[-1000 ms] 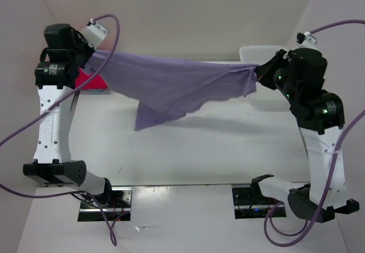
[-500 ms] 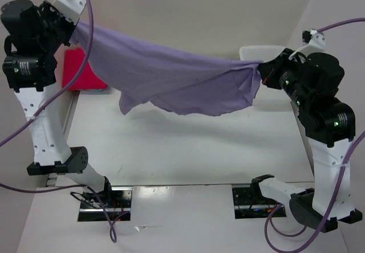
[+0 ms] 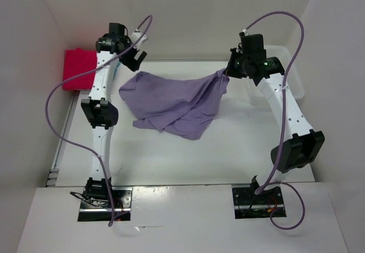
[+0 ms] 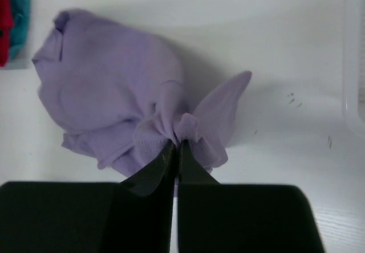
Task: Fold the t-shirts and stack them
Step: Flatten out the tshirt
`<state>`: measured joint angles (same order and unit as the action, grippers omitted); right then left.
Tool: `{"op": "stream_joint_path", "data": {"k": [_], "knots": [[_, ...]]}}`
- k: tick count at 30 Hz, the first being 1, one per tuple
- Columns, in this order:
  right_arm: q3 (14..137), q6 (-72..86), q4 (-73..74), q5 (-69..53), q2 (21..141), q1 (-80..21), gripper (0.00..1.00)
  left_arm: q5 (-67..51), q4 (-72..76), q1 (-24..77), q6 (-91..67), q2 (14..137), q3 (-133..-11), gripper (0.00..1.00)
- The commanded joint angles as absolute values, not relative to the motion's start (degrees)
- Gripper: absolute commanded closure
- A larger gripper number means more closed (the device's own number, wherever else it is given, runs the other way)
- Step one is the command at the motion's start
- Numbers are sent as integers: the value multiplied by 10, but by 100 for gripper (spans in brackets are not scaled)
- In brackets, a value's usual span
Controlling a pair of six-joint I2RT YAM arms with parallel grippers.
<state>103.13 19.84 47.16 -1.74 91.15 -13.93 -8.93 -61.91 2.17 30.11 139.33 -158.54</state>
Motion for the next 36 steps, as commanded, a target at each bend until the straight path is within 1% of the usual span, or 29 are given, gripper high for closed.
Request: {"op": "stream_joint_path", "data": {"k": [1, 3, 4, 5, 6, 7, 8, 9, 10, 11, 12, 13, 14, 15, 18, 20, 22, 23, 25, 28, 29, 30, 32, 33, 36], "knots": [[1013, 192, 432, 5, 900, -136, 100, -106, -731, 33, 285, 1429, -1744, 2], [985, 199, 418, 11, 893, -131, 100, -162, -747, 39, 300, 1400, -1747, 0], [975, 199, 418, 11, 893, -125, 100, -182, -747, 39, 300, 1379, -1719, 0], [958, 199, 411, 11, 888, -125, 100, -223, -747, 56, 351, 1353, -1674, 0], [952, 204, 411, 5, 888, -125, 100, -231, -747, 71, 388, 1289, -1619, 0], [946, 204, 405, 5, 880, -125, 100, -231, -737, 90, 422, 1255, -1487, 0], [933, 211, 405, 5, 880, -125, 100, -231, -724, 139, 474, 1175, -1405, 0], [927, 211, 405, 0, 872, -125, 100, -220, -698, 168, 490, 1126, -1312, 0], [920, 218, 400, 0, 859, -125, 100, -209, -614, 198, 506, 1073, -1212, 0], [907, 218, 400, 0, 851, -125, 100, -195, -573, 230, 545, 978, -1037, 0], [900, 223, 400, 0, 843, -125, 100, -165, -551, 292, 561, 954, -988, 0], [884, 223, 395, -6, 825, -125, 100, -150, -551, 312, 554, 954, -966, 0], [877, 223, 395, -14, 818, -125, 100, -144, -542, 322, 509, 954, -928, 0], [870, 229, 395, -19, 812, -125, 100, -144, -491, 322, 490, 943, -898, 0], [839, 242, 388, -25, 796, -125, 100, -128, -401, 342, 428, 922, -811, 0], [818, 248, 382, -31, 781, -125, 100, -127, -360, 357, 415, 907, -748, 0], [801, 253, 376, -31, 764, -125, 100, -82, -322, 383, 409, 912, -689, 0], [801, 253, 376, -31, 764, -125, 100, -62, -278, 388, 409, 918, -671, 0], [795, 259, 376, -31, 758, -125, 100, -21, -247, 388, 403, 941, -651, 2], [789, 265, 376, -31, 752, -125, 100, -7, -221, 388, 398, 962, -651, 11], [789, 265, 376, -31, 747, -125, 100, 3, -207, 388, 393, 962, -651, 24], [789, 265, 376, -31, 747, -125, 100, 4, -207, 388, 393, 971, -651, 33], [789, 265, 376, -31, 747, -125, 100, 10, -201, 388, 393, 979, -651, 44], [789, 265, 376, -31, 747, -125, 100, 10, -201, 388, 393, 984, -651, 46], [789, 265, 381, -31, 747, -125, 100, 16, -201, 388, 398, 990, -640, 46]]}}
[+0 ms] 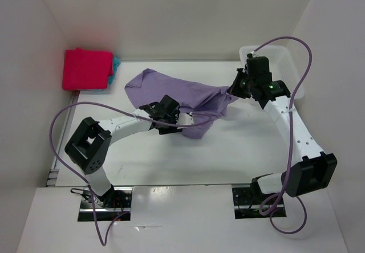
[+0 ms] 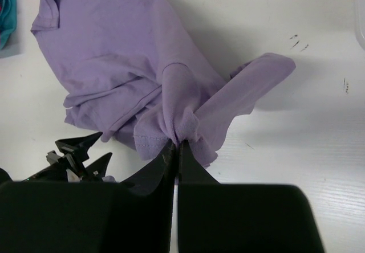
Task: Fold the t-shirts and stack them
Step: Flatten out the tshirt
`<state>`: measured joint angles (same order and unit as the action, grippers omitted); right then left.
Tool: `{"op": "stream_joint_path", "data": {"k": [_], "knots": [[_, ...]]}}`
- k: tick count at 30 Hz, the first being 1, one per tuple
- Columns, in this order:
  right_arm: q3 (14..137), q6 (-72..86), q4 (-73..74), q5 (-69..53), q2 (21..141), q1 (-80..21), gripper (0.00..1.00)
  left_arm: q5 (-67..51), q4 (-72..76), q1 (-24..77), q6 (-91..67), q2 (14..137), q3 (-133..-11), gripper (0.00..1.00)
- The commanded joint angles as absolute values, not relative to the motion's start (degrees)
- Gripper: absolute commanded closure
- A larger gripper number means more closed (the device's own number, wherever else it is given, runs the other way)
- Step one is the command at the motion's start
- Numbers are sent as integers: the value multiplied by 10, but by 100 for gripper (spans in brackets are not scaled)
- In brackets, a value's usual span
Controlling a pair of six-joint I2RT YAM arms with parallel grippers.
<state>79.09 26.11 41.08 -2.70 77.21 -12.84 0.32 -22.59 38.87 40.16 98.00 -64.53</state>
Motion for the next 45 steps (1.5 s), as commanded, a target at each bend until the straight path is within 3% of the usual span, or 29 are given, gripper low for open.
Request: {"op": "stream_joint_path", "data": {"k": [1, 6, 12, 19, 24, 27, 31, 33, 34, 35, 36, 41, 45], "knots": [[789, 265, 381, -31, 747, -125, 100, 16, -206, 383, 398, 991, -640, 43], [795, 265, 387, -31, 747, -125, 100, 0, -229, 383, 404, 996, -614, 35], [795, 260, 387, -31, 752, -125, 100, 42, -205, 364, 410, 1015, -621, 35], [795, 260, 387, -31, 752, -125, 100, 50, -200, 346, 410, 1040, -632, 45], [789, 260, 387, -31, 752, -125, 100, 7, -230, 346, 393, 1040, -654, 70], [789, 260, 387, -31, 752, -125, 100, -29, -250, 341, 382, 1040, -670, 77], [789, 260, 387, -36, 752, -125, 100, -56, -262, 341, 371, 1034, -692, 100], [789, 260, 387, -36, 752, -125, 100, -62, -271, 341, 371, 1029, -699, 93], [789, 255, 387, -36, 752, -125, 100, -75, -286, 341, 371, 1029, -699, 77], [784, 255, 387, -36, 752, -125, 100, -82, -296, 341, 380, 1029, -699, 43], [784, 255, 387, -36, 752, -125, 100, -87, -302, 341, 381, 1029, -704, 35], [779, 255, 387, -36, 752, -125, 100, -56, -282, 341, 386, 1029, -689, 28], [779, 255, 387, -36, 747, -125, 100, -38, -272, 335, 394, 1050, -696, 40]]}}
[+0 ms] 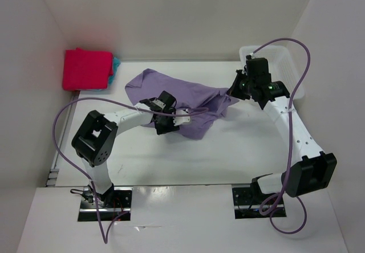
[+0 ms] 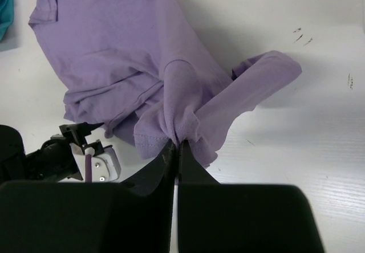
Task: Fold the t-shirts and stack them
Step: Flatten out the tshirt
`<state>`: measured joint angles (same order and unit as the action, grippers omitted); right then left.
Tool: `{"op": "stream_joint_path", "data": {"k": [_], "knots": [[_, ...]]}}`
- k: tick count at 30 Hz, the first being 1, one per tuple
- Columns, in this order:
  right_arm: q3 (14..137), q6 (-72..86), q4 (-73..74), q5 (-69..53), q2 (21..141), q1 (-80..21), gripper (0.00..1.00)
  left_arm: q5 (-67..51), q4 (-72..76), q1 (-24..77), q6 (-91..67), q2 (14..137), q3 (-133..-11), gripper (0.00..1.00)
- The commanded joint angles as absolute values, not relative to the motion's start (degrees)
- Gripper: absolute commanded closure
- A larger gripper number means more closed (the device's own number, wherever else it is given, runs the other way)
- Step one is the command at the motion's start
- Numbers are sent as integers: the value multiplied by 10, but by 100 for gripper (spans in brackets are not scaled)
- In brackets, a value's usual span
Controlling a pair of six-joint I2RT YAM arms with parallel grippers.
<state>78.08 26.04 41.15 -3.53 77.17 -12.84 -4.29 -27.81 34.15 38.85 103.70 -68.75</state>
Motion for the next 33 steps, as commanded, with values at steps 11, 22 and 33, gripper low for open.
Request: {"op": "stream_joint_path", "data": {"k": [11, 22, 33], "knots": [[773, 255, 392, -36, 747, -125, 100, -57, -260, 311, 378, 1061, -701, 66], [768, 255, 392, -41, 747, -125, 100, -117, -299, 311, 383, 1061, -738, 31], [768, 250, 392, -41, 742, -125, 100, -81, -279, 306, 378, 1092, -744, 45]]}}
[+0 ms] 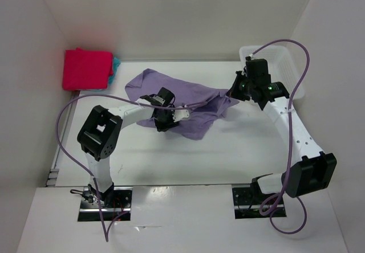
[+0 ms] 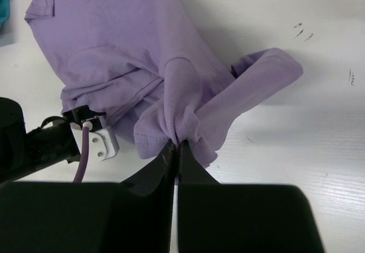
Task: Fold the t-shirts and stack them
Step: Flatten out the tshirt
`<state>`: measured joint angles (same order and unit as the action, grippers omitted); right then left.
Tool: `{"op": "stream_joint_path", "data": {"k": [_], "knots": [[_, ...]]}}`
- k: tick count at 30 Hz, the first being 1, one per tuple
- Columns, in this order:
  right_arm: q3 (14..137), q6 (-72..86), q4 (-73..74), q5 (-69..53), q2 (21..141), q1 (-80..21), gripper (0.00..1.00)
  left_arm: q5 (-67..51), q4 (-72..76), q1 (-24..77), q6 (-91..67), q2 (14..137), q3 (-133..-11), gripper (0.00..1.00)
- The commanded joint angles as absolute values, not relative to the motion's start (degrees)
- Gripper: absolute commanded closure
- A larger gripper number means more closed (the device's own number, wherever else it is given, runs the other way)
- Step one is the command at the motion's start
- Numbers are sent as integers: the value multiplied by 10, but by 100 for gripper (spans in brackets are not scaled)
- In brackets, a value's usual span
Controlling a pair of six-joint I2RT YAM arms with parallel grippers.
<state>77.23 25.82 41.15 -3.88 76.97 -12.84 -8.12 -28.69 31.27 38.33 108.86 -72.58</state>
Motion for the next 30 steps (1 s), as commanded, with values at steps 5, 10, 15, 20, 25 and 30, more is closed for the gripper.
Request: {"op": "stream_joint_path", "data": {"k": [5, 10, 15, 20, 25, 30], "knots": [[768, 250, 392, -41, 742, -125, 100, -81, -273, 306, 371, 1098, -749, 57], [763, 250, 392, -41, 742, -125, 100, -81, -281, 306, 360, 1098, -761, 79], [763, 250, 392, -41, 742, -125, 100, -81, -310, 294, 355, 1071, -773, 100], [763, 244, 392, -41, 752, -125, 100, -87, -345, 281, 355, 1044, -797, 100], [787, 244, 392, -41, 772, -125, 100, -99, -370, 265, 360, 1020, -820, 100], [799, 239, 397, -41, 777, -125, 100, -110, -385, 242, 360, 1006, -836, 100]]}}
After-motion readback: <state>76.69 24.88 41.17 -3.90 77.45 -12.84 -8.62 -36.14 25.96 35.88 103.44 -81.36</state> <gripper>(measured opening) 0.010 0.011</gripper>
